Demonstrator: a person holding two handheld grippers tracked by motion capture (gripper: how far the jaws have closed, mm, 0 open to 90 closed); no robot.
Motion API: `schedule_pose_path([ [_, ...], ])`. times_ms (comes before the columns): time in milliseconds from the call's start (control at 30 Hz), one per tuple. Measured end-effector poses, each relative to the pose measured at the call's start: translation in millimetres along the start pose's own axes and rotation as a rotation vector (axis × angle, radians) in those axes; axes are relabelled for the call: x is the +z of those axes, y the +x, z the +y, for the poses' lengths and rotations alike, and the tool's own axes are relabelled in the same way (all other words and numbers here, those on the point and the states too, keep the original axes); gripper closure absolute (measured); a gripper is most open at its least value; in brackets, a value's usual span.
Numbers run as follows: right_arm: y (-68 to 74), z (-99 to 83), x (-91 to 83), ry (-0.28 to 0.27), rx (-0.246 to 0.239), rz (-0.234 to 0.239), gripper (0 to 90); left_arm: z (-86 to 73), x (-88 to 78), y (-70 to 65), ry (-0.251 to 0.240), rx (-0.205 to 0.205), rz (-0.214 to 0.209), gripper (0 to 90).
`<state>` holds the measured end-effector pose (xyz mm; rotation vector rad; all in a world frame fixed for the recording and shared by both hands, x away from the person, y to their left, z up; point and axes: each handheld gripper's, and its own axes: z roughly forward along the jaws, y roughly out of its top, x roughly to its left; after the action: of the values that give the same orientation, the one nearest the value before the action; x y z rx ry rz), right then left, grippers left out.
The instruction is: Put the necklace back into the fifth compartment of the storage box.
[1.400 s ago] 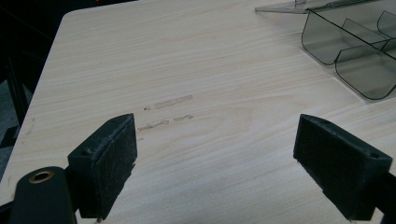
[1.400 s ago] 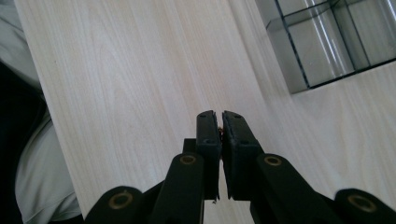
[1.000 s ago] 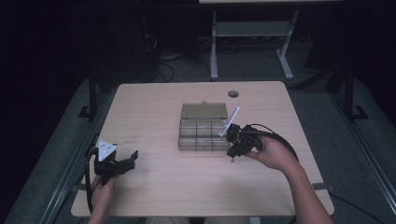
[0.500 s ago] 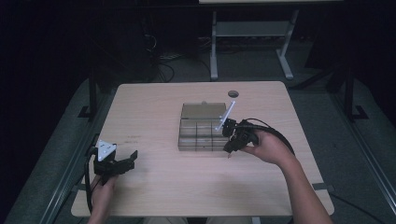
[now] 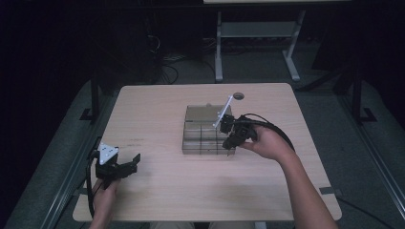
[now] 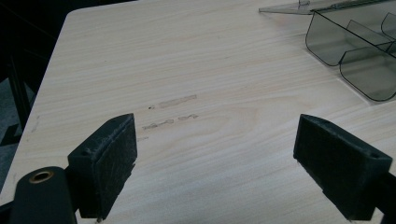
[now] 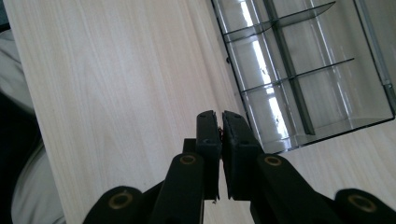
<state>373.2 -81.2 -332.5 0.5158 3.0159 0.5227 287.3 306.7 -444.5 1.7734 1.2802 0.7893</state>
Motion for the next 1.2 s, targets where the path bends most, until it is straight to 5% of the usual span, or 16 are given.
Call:
schedule_pose_path([
  [1200,-27.7,45.7,16.4,0.047,0.001,0.007,85.2,-0.3,0.2,1.6,0.013,0.009,-0.004,13.1],
])
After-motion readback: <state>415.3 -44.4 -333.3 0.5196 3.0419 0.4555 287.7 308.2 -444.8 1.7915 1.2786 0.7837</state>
